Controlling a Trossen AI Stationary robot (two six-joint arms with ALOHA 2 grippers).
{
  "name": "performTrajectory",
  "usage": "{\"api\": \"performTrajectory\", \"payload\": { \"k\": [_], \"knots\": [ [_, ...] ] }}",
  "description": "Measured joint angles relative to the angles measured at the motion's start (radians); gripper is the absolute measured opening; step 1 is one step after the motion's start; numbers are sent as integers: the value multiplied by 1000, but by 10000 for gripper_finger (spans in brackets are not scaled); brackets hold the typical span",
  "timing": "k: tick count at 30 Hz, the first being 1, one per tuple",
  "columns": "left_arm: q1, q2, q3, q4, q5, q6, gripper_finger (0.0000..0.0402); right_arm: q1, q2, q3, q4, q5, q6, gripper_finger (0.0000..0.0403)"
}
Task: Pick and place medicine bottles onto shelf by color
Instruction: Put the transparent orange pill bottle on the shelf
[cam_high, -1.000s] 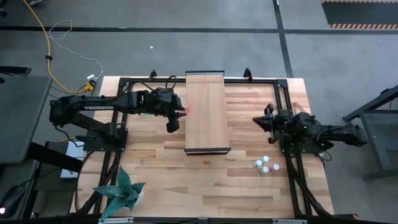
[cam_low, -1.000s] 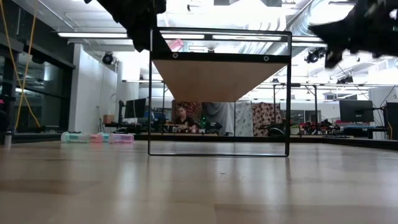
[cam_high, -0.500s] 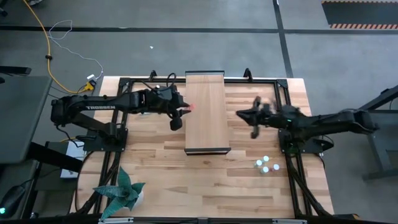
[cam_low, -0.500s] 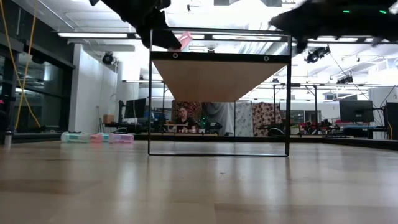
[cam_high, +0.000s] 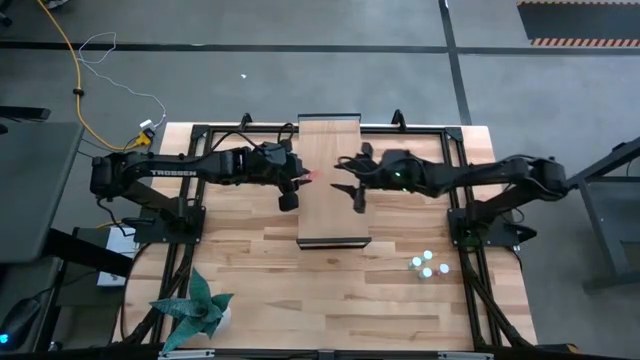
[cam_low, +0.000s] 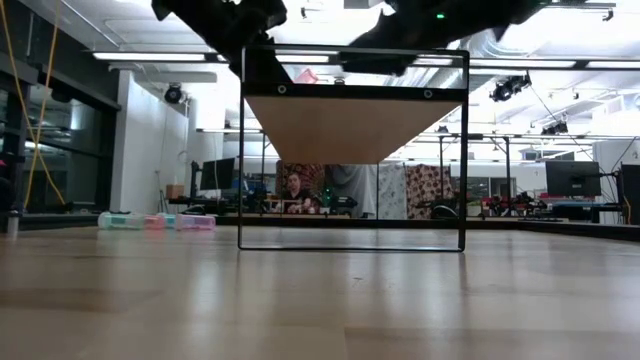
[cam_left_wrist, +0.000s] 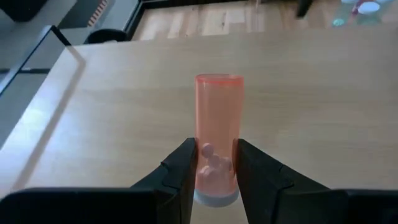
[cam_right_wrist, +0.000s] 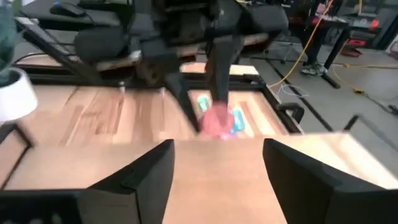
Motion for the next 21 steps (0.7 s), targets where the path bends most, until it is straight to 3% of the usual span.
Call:
{"api": "performTrajectory", "payload": {
  "k": [8, 21],
  "knots": [
    [-14, 0, 0, 23, -28, 36, 90, -38, 137, 161, -82, -124, -22, 239],
    [-24, 0, 0, 28, -57, 53, 90, -38, 195, 216, -113, -125, -15, 235]
  ]
}}
